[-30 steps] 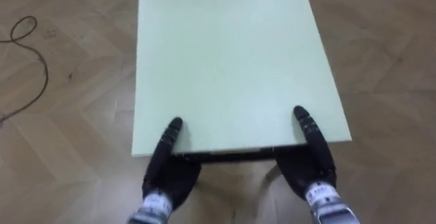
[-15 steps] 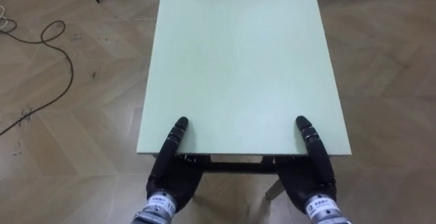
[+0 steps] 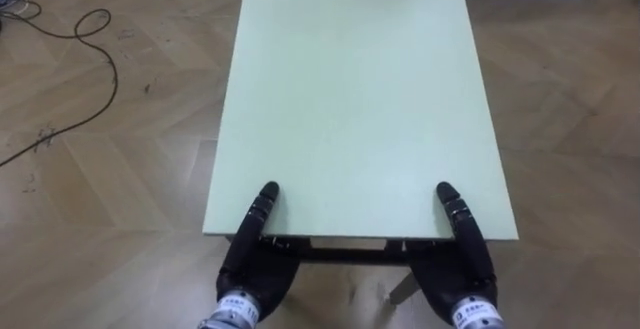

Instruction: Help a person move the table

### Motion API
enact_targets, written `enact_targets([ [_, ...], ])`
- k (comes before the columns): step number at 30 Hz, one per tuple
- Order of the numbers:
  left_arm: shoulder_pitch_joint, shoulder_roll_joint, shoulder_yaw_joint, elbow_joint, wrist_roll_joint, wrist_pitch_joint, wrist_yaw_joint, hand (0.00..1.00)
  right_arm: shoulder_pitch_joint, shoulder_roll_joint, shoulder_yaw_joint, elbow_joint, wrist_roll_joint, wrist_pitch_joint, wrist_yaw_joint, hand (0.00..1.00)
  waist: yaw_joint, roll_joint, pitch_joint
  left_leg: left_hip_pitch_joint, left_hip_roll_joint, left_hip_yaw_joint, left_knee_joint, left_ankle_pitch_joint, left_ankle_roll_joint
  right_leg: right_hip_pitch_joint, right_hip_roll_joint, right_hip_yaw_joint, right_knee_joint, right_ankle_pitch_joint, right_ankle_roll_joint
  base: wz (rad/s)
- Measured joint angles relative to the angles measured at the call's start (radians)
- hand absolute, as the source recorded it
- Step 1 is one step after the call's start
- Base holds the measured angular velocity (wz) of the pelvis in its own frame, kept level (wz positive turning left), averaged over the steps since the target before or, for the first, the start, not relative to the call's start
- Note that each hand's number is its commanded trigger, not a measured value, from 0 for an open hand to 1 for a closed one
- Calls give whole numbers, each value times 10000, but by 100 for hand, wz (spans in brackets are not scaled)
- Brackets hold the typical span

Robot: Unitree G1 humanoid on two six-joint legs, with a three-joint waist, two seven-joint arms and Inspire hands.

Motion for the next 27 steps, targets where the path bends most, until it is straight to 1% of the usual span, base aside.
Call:
enact_targets([
  [1, 56, 79, -5, -90, 0, -72, 0, 100, -1, 20, 122, 0, 5, -84, 2, 100, 50, -64, -17, -56, 29, -22, -113, 139, -71, 220, 164, -38, -703, 59, 23, -15],
  [2, 56, 110, -7, -96, 1, -114, 8, 100, -12, 37, 203, 4, 0, -170, 2, 100, 170, -40, -13, -73, 149, -21, -183, 235, -150, 419, 384, -57, -1305, 271, 11, -14],
  [3, 81, 147, -32, -115, 0, -163, 10, 100, -10, 32, 295, 11, -2, -242, 1, 100, 205, -27, -26, -61, 223, -27, -251, 300, -195, 500, 499, -63, -1536, 405, -33, -15],
  [4, 94, 195, -34, -160, 0, -248, 32, 100, -10, 40, 460, 11, 22, -391, 0, 100, 291, -49, -29, -37, 347, -26, -372, 409, -274, 631, 691, -98, -1918, 625, -132, -11],
  [5, 92, 245, -27, -185, 0, -270, 50, 100, -13, 85, 478, 10, 22, -418, 0, 100, 356, -47, -30, -46, 431, -33, -462, 511, -335, 717, 828, -146, -2233, 807, -229, -8],
  [8, 92, 231, -28, -298, 37, -274, 248, 100, -25, 103, 476, 5, 30, -433, -63, 100, 423, -24, -36, -49, 597, -86, -559, 679, -468, 863, 1059, -226, -2609, 1012, -384, -1],
  [11, 92, 209, -65, -319, 60, -326, 349, 100, -34, 90, 485, 4, 30, -484, -98, 100, 426, 76, -52, -81, 697, -148, -555, 742, -564, 923, 1192, -274, -2748, 1046, -461, 2],
  [15, 90, 183, -90, -384, 183, -384, 397, 100, -38, 67, 485, -37, 31, -551, -96, 100, 444, 116, -74, -242, 734, -253, -554, 839, -627, 760, 1222, -432, -2746, 1000, -539, 8],
  [16, 90, 132, -81, -384, 197, -384, 396, 100, -39, 69, 486, -38, 30, -561, -96, 100, 463, 116, -74, -245, 731, -281, -550, 861, -641, 764, 1227, -451, -2743, 985, -557, 7],
  [19, 92, 38, -78, -383, 207, -384, 392, 100, -40, 60, 485, -39, 8, -626, -81, 100, 497, 159, -68, -277, 735, -387, -497, 866, -661, 778, 1240, -530, -2726, 909, -572, 11],
  [21, 96, 78, -88, -390, 204, -383, 359, 100, -42, 66, 485, -39, 5, -631, -45, 100, 571, 220, -89, -419, 813, -419, -336, 824, -706, 769, 1299, -520, -2697, 874, -607, 10],
  [22, 96, 109, -81, -409, 194, -382, 310, 100, -42, 66, 500, -45, 3, -631, 10, 100, 632, 298, -80, -570, 874, -560, -156, 788, -751, 766, 1386, -486, -2706, 851, -649, 22],
  [24, 93, 107, -81, -410, 186, -377, 289, 100, -43, 54, 501, -60, 4, -631, 18, 100, 651, 398, -78, -693, 878, -747, -2, 779, -779, 760, 1447, -622, -2600, 781, -741, 31],
  [25, 94, 97, -90, -408, 178, -368, 289, 100, -26, 25, 503, -96, 13, -634, 17, 100, 651, 493, -70, -780, 877, -984, 79, 805, -829, 770, 1483, -736, -2492, 683, -807, 41],
  [26, 94, 101, -92, -404, 108, -364, 290, 100, -14, -31, 530, -149, 15, -635, 16, 100, 642, 569, -55, -809, 851, -1192, 21, 914, -932, 758, 1556, -745, -2478, 620, -888, 46],
  [27, 95, 112, -98, -395, 58, -359, 290, 100, -14, -55, 543, -162, 14, -635, 15, 100, 636, 586, -58, -789, 810, -1236, -117, 1027, -998, 745, 1583, -757, -2568, 587, -961, 47],
])
